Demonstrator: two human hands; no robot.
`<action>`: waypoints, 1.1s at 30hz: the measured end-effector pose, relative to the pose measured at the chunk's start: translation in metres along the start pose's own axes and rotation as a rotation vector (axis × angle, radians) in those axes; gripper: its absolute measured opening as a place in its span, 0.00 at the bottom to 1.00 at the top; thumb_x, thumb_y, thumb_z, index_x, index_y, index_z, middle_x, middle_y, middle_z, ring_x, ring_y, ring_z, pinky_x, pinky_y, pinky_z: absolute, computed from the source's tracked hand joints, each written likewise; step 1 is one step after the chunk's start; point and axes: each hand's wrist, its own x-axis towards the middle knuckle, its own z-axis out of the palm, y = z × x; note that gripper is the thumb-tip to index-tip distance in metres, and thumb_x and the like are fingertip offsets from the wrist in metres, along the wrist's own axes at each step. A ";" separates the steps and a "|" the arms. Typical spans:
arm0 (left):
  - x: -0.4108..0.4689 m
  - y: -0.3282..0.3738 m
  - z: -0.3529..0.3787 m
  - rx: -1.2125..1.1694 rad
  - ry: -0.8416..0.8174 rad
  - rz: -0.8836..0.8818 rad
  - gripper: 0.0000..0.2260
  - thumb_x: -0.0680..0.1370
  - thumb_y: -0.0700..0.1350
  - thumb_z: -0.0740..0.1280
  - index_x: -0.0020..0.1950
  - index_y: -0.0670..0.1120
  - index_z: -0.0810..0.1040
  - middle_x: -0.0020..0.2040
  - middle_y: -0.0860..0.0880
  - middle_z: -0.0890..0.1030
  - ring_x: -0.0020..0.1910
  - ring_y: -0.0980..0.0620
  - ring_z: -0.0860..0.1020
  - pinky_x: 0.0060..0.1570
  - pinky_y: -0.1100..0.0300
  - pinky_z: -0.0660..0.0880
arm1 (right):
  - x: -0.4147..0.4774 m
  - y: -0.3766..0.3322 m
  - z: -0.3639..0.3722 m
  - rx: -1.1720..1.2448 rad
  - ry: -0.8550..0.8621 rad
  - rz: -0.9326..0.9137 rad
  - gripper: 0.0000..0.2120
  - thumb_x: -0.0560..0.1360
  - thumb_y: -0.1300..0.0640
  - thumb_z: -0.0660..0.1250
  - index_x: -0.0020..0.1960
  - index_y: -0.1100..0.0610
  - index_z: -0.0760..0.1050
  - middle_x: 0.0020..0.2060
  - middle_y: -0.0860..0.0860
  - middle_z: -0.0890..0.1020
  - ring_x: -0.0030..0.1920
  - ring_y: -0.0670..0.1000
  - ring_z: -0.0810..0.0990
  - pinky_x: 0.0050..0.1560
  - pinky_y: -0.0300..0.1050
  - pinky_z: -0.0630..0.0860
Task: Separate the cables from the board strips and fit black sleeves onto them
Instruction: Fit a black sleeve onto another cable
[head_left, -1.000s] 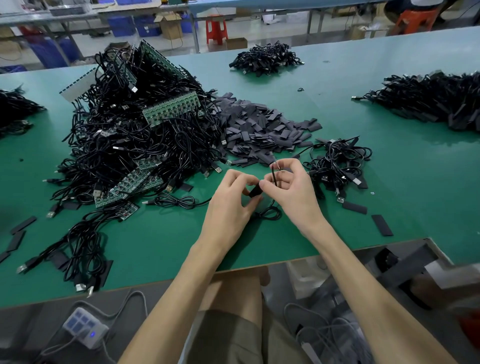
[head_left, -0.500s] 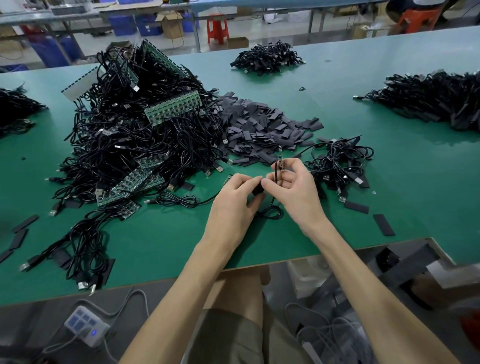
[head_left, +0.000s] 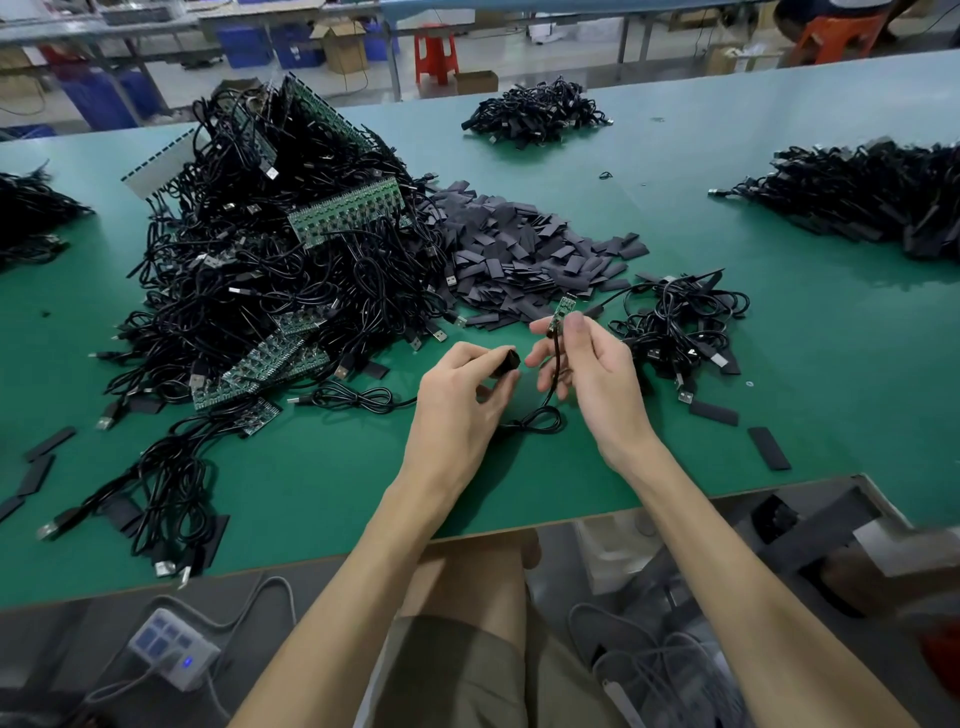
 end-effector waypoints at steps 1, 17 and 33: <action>0.000 0.001 -0.001 -0.006 0.002 -0.002 0.09 0.78 0.39 0.73 0.58 0.44 0.86 0.49 0.48 0.82 0.41 0.51 0.80 0.46 0.55 0.79 | 0.000 0.000 0.000 0.011 0.007 -0.007 0.18 0.88 0.52 0.53 0.57 0.60 0.79 0.40 0.54 0.83 0.32 0.48 0.77 0.31 0.39 0.69; -0.001 0.002 -0.003 -0.031 0.015 -0.018 0.10 0.79 0.40 0.73 0.59 0.43 0.85 0.48 0.49 0.82 0.42 0.56 0.79 0.49 0.65 0.76 | -0.001 0.001 -0.006 -0.042 0.035 -0.113 0.10 0.83 0.59 0.66 0.57 0.49 0.85 0.45 0.55 0.87 0.31 0.44 0.73 0.36 0.44 0.74; 0.000 -0.004 0.001 0.019 0.011 -0.059 0.09 0.81 0.40 0.70 0.61 0.42 0.84 0.49 0.51 0.79 0.45 0.58 0.76 0.51 0.64 0.75 | 0.001 0.004 -0.005 -0.032 0.008 -0.055 0.07 0.78 0.61 0.73 0.57 0.57 0.81 0.43 0.53 0.84 0.37 0.46 0.81 0.41 0.38 0.77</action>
